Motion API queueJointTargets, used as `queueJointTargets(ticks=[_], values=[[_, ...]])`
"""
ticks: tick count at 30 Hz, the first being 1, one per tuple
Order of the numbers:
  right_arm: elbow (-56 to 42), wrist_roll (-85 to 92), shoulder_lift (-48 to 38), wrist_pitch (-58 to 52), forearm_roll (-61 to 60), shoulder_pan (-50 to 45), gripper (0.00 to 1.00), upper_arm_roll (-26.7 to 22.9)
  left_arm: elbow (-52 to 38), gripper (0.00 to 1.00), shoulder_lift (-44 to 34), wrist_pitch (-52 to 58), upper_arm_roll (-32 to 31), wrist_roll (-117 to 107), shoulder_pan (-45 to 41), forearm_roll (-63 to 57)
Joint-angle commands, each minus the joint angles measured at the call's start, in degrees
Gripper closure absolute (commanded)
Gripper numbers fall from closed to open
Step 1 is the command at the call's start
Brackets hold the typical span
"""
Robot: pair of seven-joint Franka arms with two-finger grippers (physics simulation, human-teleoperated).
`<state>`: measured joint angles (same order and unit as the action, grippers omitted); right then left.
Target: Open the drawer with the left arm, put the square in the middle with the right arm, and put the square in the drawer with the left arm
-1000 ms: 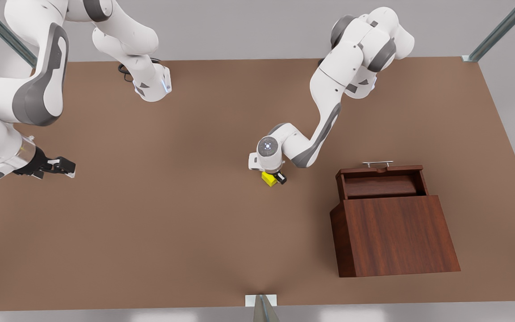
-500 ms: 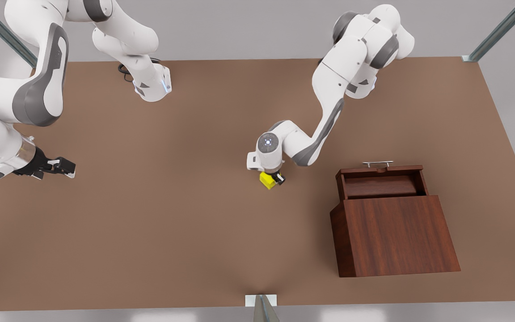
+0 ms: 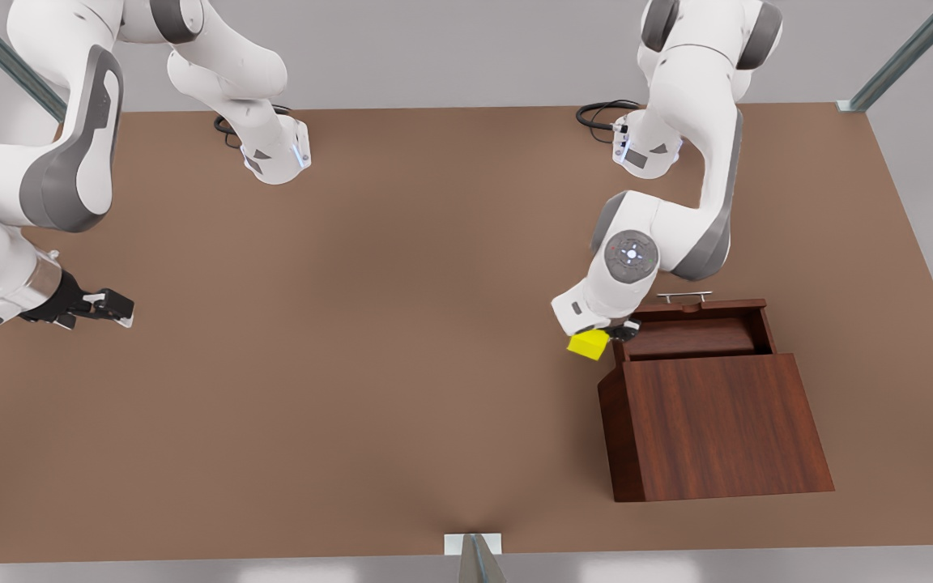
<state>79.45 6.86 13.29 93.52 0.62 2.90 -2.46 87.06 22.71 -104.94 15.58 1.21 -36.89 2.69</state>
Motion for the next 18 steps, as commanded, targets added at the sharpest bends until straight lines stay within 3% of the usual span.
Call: queueJointTargets(ticks=[1, 7, 18], values=[[0.00, 0.00, 0.07, 0.00, 0.00, 0.00, 0.00, 0.00, 0.47, 0.30, -0.21, 0.09, 0.68, 0.19, -0.19, 1.45], [-0.27, 0.00, 0.07, 0.00, 0.00, 0.00, 0.00, 0.00, 6.19, 0.30, -2.94, 2.46, 9.20, 0.55, -0.46, 1.45], [-0.35, 0.00, 0.25, 0.53, 0.00, 0.00, 0.00, 0.00, 9.35, 0.25, -0.22, 2.02, 12.90, 0.37, -0.28, 1.36]])
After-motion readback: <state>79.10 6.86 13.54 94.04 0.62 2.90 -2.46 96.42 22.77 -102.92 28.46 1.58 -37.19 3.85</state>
